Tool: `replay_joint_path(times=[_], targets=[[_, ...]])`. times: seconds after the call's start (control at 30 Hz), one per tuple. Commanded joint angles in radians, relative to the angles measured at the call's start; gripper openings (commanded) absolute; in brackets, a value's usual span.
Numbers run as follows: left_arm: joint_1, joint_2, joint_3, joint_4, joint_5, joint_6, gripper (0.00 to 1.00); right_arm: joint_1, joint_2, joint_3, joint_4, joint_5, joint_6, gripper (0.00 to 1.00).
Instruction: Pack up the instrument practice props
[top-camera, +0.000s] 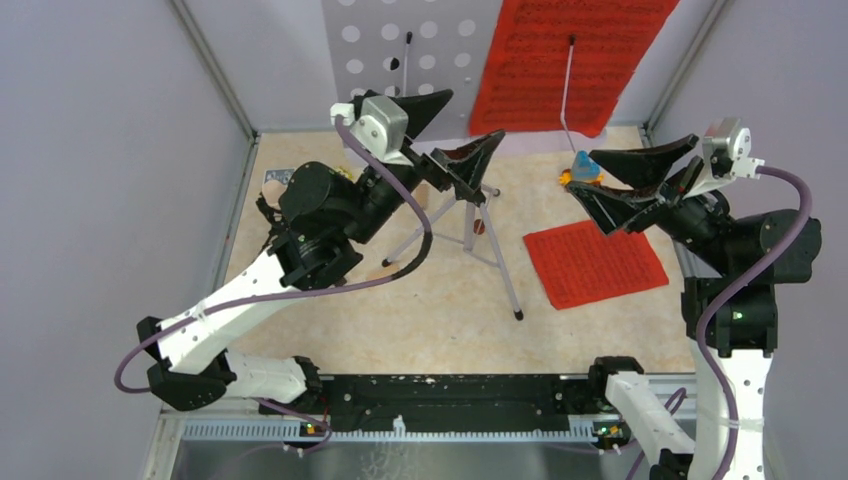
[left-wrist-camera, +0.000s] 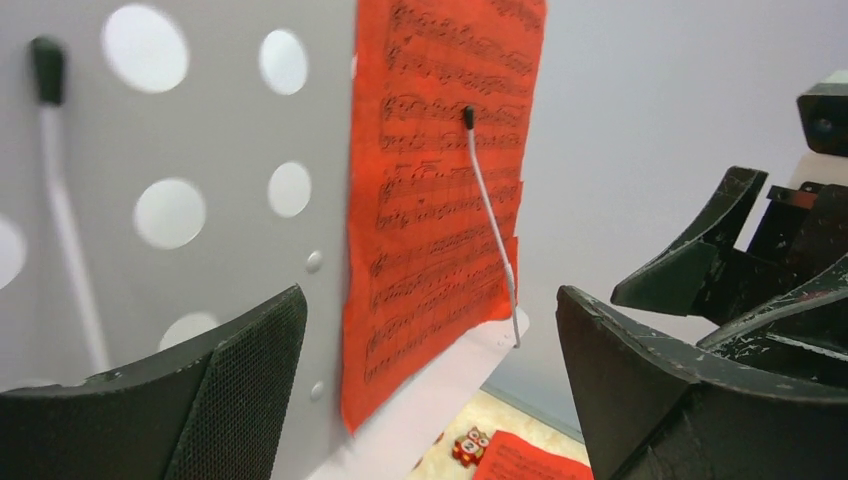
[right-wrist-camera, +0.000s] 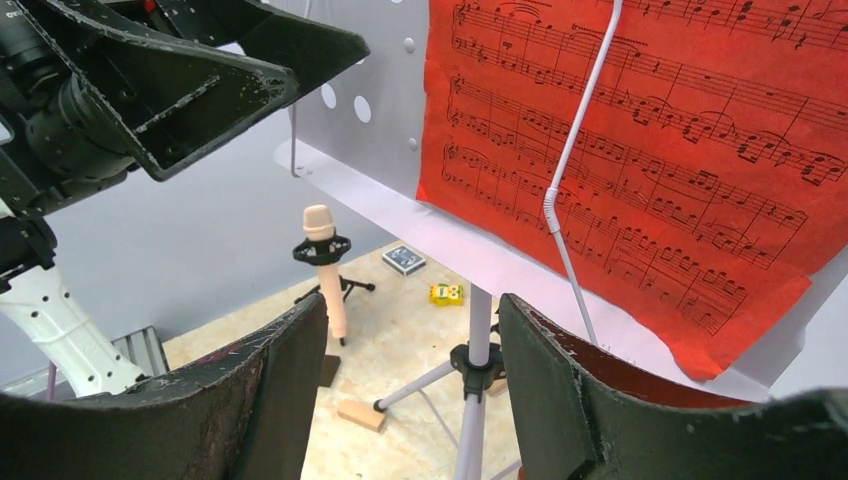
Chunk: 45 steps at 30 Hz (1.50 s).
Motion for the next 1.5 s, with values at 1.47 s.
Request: replay_joint_path(times=[1.47], targets=[[0.003, 0.145, 0.266, -0.592, -0.245, -0.39, 0.98, 0.013, -0.084, -0.03, -0.043, 0.063, -0.011, 0.63]])
